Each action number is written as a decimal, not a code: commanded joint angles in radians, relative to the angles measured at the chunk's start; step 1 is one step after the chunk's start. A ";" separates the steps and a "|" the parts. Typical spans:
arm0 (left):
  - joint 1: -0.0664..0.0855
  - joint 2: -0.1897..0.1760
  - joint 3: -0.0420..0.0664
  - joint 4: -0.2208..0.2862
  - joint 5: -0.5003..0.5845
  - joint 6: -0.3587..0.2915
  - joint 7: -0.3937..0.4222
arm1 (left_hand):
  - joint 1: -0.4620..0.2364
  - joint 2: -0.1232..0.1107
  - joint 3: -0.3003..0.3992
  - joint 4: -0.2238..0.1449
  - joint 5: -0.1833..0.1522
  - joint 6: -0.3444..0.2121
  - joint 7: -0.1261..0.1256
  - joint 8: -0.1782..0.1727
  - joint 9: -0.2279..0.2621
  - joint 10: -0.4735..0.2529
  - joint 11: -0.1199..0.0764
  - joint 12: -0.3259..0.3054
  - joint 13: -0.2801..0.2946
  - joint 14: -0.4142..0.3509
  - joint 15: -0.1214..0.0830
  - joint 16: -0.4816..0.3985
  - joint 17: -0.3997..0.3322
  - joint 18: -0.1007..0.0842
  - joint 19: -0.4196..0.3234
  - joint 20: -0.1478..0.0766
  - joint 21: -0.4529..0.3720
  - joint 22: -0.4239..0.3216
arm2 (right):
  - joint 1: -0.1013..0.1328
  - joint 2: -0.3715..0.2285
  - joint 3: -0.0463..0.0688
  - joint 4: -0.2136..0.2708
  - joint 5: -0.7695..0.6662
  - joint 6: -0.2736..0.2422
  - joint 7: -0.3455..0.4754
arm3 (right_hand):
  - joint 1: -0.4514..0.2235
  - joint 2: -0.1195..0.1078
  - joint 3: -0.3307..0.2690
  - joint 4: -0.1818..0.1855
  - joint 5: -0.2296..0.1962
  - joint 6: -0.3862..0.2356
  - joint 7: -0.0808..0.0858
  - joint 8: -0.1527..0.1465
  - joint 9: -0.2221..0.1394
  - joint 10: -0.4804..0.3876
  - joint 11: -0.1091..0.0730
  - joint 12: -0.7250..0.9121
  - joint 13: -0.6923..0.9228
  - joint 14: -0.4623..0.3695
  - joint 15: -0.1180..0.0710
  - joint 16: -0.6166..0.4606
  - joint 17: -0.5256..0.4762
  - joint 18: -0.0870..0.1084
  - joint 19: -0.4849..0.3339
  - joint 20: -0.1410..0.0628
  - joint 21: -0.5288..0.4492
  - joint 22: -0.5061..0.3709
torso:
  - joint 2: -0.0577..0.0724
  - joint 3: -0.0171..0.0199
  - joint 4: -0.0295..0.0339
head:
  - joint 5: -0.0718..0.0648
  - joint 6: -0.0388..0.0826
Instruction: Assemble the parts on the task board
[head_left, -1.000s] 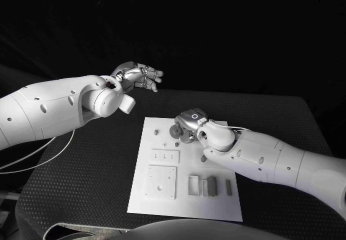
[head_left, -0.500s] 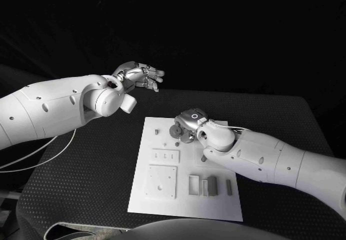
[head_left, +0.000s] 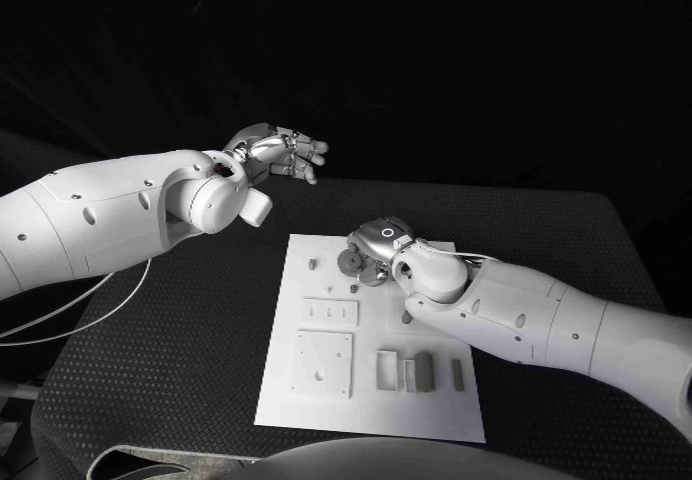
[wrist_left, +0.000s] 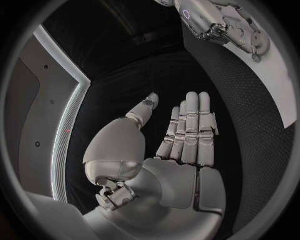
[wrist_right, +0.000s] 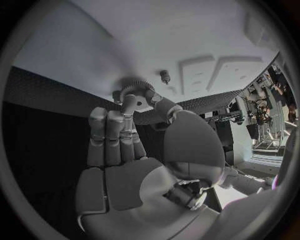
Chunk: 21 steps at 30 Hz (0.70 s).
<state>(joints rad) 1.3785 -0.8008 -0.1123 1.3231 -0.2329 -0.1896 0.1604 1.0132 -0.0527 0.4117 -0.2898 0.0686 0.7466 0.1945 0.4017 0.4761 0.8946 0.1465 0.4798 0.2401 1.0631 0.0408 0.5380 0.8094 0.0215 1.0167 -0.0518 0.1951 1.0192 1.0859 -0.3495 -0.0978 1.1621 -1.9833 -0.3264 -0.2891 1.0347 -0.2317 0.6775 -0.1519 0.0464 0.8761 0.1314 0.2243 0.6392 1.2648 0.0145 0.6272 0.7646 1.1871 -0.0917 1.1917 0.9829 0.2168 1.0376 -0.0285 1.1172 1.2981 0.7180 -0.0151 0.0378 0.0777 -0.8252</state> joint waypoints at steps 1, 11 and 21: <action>0.001 0.001 0.001 0.002 -0.003 0.012 0.005 | -0.006 -0.007 -0.004 0.001 -0.004 -0.010 0.009 -0.005 -0.001 -0.008 -0.001 -0.004 0.001 -0.008 0.000 0.006 0.000 0.015 0.001 -0.007 -0.006 0.001 | 0.000 0.002 0.000 -0.001 -0.002 0.015 -0.005 | -0.011 -0.005 0.006 0.001 0.002 -0.012 -0.001 -0.006 -0.001 -0.011 0.001 -0.005 -0.001 -0.008 0.001 -0.005 -0.001 0.045 -0.008 -0.001 -0.004 -0.002 | 0.000 0.0000 0.0000 | -0.001 -0.002; 0.001 0.000 0.001 0.003 -0.003 0.011 0.006 | -0.005 -0.007 -0.004 0.000 -0.004 -0.010 0.010 -0.005 -0.001 -0.008 -0.001 -0.004 0.001 -0.008 0.000 0.006 0.000 0.015 0.001 -0.007 -0.007 0.001 | 0.000 0.003 0.000 -0.002 -0.003 0.021 -0.007 | -0.010 -0.009 0.009 0.003 0.002 -0.020 0.002 -0.012 -0.002 -0.014 0.004 -0.006 -0.002 -0.011 0.003 -0.007 -0.002 0.045 -0.010 0.000 -0.006 -0.002 | 0.000 -0.0001 0.0008 | 0.001 -0.001; 0.001 0.000 0.001 0.003 -0.004 0.011 0.006 | -0.005 -0.007 -0.004 0.000 -0.004 -0.011 0.010 -0.005 -0.001 -0.008 -0.001 -0.004 0.001 -0.008 0.000 0.006 0.000 0.015 0.001 -0.007 -0.007 0.001 | 0.000 0.008 0.000 -0.004 0.003 0.024 0.001 | -0.008 -0.003 0.007 0.002 0.002 0.013 -0.005 0.008 0.013 -0.014 -0.002 -0.001 -0.002 -0.011 -0.001 -0.003 -0.002 0.045 -0.011 0.002 -0.006 0.000 | 0.000 -0.0004 0.0004 | 0.000 0.000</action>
<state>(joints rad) 1.3785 -0.8018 -0.1123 1.3238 -0.2330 -0.1897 0.1597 1.0132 -0.0526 0.4118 -0.2898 0.0686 0.7394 0.1945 0.4017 0.4763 0.8946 0.1465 0.4798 0.2400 1.0631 0.0408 0.5380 0.8094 0.0214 1.0168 -0.0518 0.1913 1.0190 1.0873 -0.3437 -0.0969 1.1583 -1.9825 -0.3188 -0.2915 1.0308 -0.2357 0.6802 -0.1492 0.0464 0.8849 0.1269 0.2298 0.6515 1.2544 0.0177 0.6272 0.7637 1.1788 -0.0909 1.1917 0.9818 0.2166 1.0323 -0.0299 1.1172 1.2973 0.7180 -0.0152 0.0385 0.0758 -0.8246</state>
